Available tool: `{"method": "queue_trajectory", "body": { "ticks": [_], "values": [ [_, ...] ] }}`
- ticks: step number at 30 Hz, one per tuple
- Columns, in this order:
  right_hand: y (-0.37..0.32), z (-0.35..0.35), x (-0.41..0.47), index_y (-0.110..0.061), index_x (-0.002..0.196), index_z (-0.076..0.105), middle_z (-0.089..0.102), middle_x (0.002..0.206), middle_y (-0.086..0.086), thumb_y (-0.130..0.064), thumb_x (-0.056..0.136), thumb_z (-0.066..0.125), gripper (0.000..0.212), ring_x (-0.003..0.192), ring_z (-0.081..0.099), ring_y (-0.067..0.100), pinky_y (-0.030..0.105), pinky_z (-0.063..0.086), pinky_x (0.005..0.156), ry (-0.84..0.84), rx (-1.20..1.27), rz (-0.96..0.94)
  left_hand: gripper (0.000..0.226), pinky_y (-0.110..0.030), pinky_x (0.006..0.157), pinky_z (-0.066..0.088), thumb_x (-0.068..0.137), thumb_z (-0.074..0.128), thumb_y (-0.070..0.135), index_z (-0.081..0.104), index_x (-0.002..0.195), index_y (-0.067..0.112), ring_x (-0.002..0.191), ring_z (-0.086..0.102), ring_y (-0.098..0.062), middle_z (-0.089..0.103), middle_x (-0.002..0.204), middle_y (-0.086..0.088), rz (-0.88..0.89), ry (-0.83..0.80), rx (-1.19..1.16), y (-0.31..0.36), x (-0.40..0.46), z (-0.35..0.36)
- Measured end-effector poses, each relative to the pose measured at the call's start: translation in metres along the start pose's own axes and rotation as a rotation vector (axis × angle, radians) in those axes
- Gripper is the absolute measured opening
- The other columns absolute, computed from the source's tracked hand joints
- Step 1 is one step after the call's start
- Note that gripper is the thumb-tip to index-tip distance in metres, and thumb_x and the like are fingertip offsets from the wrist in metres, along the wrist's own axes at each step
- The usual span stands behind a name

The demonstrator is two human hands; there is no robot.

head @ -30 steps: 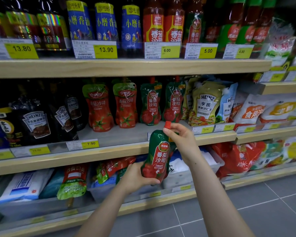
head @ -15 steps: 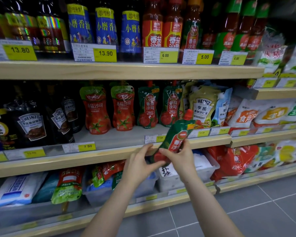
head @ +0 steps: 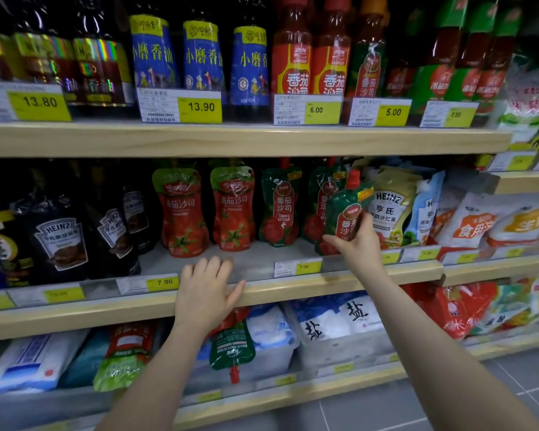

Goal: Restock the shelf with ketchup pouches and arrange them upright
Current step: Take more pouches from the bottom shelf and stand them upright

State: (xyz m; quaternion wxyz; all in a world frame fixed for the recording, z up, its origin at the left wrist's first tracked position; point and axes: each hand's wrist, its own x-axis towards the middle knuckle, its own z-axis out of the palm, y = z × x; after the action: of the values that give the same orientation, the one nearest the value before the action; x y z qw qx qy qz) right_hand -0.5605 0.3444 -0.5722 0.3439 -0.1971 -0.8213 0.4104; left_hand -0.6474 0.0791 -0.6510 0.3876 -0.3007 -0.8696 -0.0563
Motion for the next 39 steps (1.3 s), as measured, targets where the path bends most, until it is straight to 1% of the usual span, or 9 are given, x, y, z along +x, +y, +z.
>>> {"method": "queue_trajectory", "body": {
  "ticks": [7,14,18,21,23,27,29,35,39],
  "values": [
    [0.008,0.004,0.02,-0.008,0.129,0.032,0.057,0.124,0.014,-0.042,0.072,0.075,0.078,0.114,0.053,0.036,0.055,0.036,0.101,-0.078,-0.264,0.157,0.046,-0.04,0.067,0.03,0.086,0.039,0.049,0.059,0.103,0.011,0.075,0.051,-0.027,0.057,0.085,-0.006,0.012,0.029,0.01,-0.001,-0.002,0.009],
    [0.012,0.004,0.011,-0.007,0.127,0.036,0.055,0.126,0.014,-0.038,0.069,0.078,0.079,0.117,0.052,0.033,0.053,0.04,0.099,-0.044,-0.095,0.155,0.048,-0.039,0.068,0.034,0.087,0.037,0.049,0.059,0.106,0.011,0.076,0.052,-0.027,0.058,0.086,-0.006,-0.001,-0.046,0.01,0.0,-0.001,0.004],
    [0.014,0.004,-0.029,-0.011,0.134,0.036,0.047,0.131,0.01,-0.034,0.074,0.074,0.075,0.122,0.042,0.023,0.037,0.037,0.103,0.11,-0.152,-0.115,0.053,-0.041,0.081,0.037,0.088,0.037,0.047,0.057,0.119,0.008,0.089,0.056,-0.027,0.062,0.099,-0.008,0.005,-0.04,-0.067,0.002,-0.005,-0.006],
    [0.017,0.018,-0.06,-0.012,0.134,0.04,0.046,0.135,0.007,-0.028,0.086,0.062,0.056,0.127,0.039,0.02,0.037,0.031,0.108,-0.034,-0.236,-0.402,0.06,-0.046,0.109,0.024,0.087,0.044,0.044,0.046,0.132,0.005,0.123,0.045,-0.028,0.051,0.132,-0.013,0.096,0.018,-0.194,0.006,-0.031,-0.006],
    [0.022,0.028,-0.07,-0.01,0.134,0.043,0.045,0.138,0.008,-0.023,0.088,0.059,0.051,0.132,0.036,0.024,0.043,0.022,0.114,-0.137,-0.335,-0.466,0.065,-0.046,0.113,0.019,0.085,0.049,0.043,0.039,0.137,0.005,0.132,0.036,-0.026,0.04,0.142,-0.012,0.175,-0.009,-0.237,0.011,-0.061,-0.002],
    [0.029,0.041,-0.082,-0.01,0.135,0.042,0.04,0.143,0.009,-0.011,0.084,0.06,0.054,0.139,0.025,0.026,0.041,0.011,0.116,-0.155,-0.389,-0.444,0.077,-0.037,0.11,0.025,0.071,0.064,0.052,0.048,0.135,0.012,0.125,0.051,-0.02,0.049,0.14,-0.005,0.334,-0.341,-0.207,0.017,-0.118,0.013],
    [0.031,0.045,-0.084,-0.008,0.134,0.041,0.04,0.143,0.011,-0.006,0.08,0.06,0.057,0.139,0.024,0.027,0.038,0.01,0.116,-0.14,-0.36,-0.435,0.087,-0.037,0.103,0.04,0.054,0.076,0.056,0.057,0.128,0.017,0.118,0.057,-0.017,0.056,0.133,-0.001,0.378,-0.489,-0.163,0.018,-0.133,0.021],
    [0.038,0.051,-0.083,-0.011,0.136,0.038,0.036,0.145,0.009,0.0,0.074,0.057,0.066,0.142,0.018,0.024,0.046,0.016,0.116,-0.132,-0.317,-0.423,0.092,-0.042,0.088,0.053,0.035,0.092,0.022,0.062,0.122,0.021,0.114,0.06,-0.027,0.06,0.128,-0.004,0.228,-0.5,-0.174,0.024,-0.128,0.04],
    [0.039,0.054,-0.083,-0.012,0.136,0.037,0.034,0.146,0.008,0.002,0.072,0.055,0.068,0.142,0.015,0.023,0.048,0.015,0.116,-0.124,-0.296,-0.401,0.066,-0.041,0.086,0.054,0.049,0.09,0.023,0.069,0.111,0.018,0.11,0.062,-0.027,0.066,0.118,-0.002,0.233,-0.428,-0.234,0.028,-0.126,0.041]
  ]
}}
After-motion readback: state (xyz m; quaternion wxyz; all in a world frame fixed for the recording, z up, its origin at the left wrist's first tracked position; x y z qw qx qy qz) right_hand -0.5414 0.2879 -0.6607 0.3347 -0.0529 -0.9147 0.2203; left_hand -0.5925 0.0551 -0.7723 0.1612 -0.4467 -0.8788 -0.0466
